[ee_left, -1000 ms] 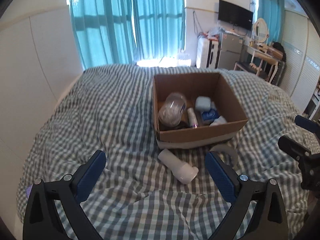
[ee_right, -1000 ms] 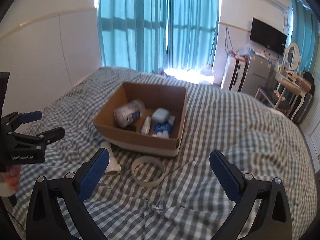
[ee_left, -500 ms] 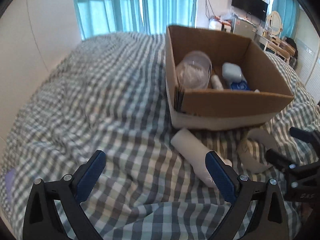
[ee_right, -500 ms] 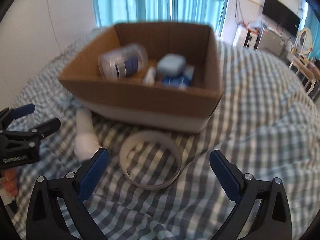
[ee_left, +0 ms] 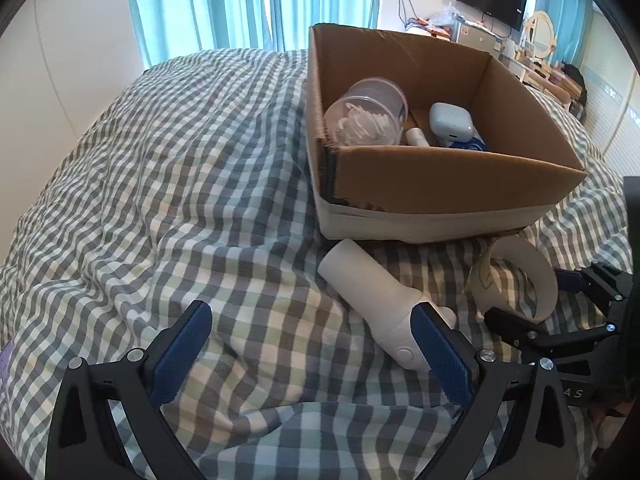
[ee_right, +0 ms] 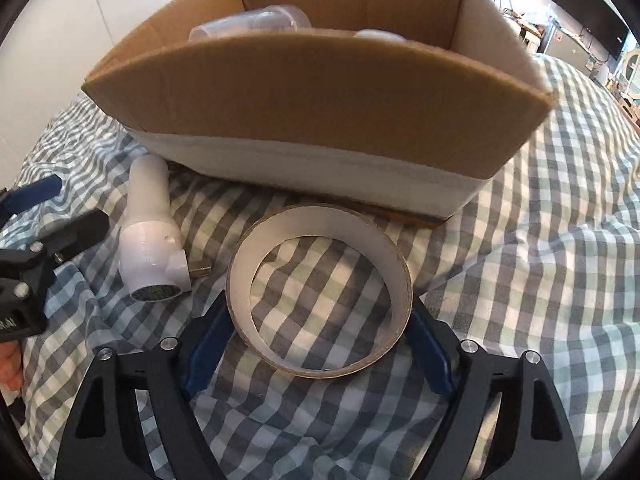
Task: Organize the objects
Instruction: 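Grasp the white cylindrical device with the left tool while the right tool grasps the tape roll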
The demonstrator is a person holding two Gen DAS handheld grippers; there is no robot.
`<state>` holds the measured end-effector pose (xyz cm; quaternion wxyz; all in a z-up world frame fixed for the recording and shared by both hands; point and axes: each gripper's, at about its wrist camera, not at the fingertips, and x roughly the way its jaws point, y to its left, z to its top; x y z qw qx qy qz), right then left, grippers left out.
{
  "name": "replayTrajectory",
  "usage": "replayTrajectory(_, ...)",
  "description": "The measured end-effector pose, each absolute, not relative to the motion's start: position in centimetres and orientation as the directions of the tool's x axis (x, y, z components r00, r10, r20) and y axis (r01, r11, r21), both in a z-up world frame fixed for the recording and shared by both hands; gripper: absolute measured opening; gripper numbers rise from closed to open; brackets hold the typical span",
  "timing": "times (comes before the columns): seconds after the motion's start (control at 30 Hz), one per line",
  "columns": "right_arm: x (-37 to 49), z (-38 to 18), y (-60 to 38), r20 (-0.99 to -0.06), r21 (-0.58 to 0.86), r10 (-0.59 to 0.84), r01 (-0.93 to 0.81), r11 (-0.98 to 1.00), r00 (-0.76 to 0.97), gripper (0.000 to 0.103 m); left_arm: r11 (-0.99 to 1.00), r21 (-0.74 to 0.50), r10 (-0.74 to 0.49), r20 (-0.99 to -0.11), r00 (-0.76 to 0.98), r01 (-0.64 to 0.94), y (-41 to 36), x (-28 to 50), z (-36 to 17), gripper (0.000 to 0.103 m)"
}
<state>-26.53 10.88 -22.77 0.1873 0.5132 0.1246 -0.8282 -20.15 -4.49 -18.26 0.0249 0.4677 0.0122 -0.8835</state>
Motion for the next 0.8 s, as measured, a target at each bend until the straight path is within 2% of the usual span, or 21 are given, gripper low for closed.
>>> replayTrajectory(0.33, -24.4, -19.5, 14.3, -0.832, -0.008, -0.194, 0.361, -0.933, -0.519, 0.082, -1.000, -0.015, 0.015, -0.856, -0.516, -0.005, -1.0, -21.5, -19.4, 0.101)
replayTrajectory(0.43, -24.3, -19.3, 15.0, -0.828, 0.029, -0.226, 0.364, -0.931, -0.513, 0.082, -0.999, -0.040, 0.032, -0.875, -0.483, 0.006, -0.7, -22.3, -20.4, 0.090)
replayTrajectory(0.5, -24.3, -19.1, 15.4, -0.825, 0.042, -0.238, 0.365, -0.930, -0.513, 0.082, -0.996, -0.084, 0.070, -0.885, -0.460, 0.010, -0.5, -22.9, -21.1, 0.079)
replayTrajectory(0.57, -24.3, -18.7, 15.0, -0.824, 0.050, -0.246, 0.368, -0.929, -0.510, 0.082, -0.992, -0.122, 0.100, -0.885, -0.455, 0.020, -0.5, -23.4, -21.5, 0.074)
replayTrajectory(0.8, -24.6, -18.7, 14.2, -0.833, 0.047, -0.237, 0.363, -0.931, -0.500, 0.082, -0.981, -0.184, 0.139, -0.888, -0.438, 0.063, -0.8, -24.4, -22.7, 0.074)
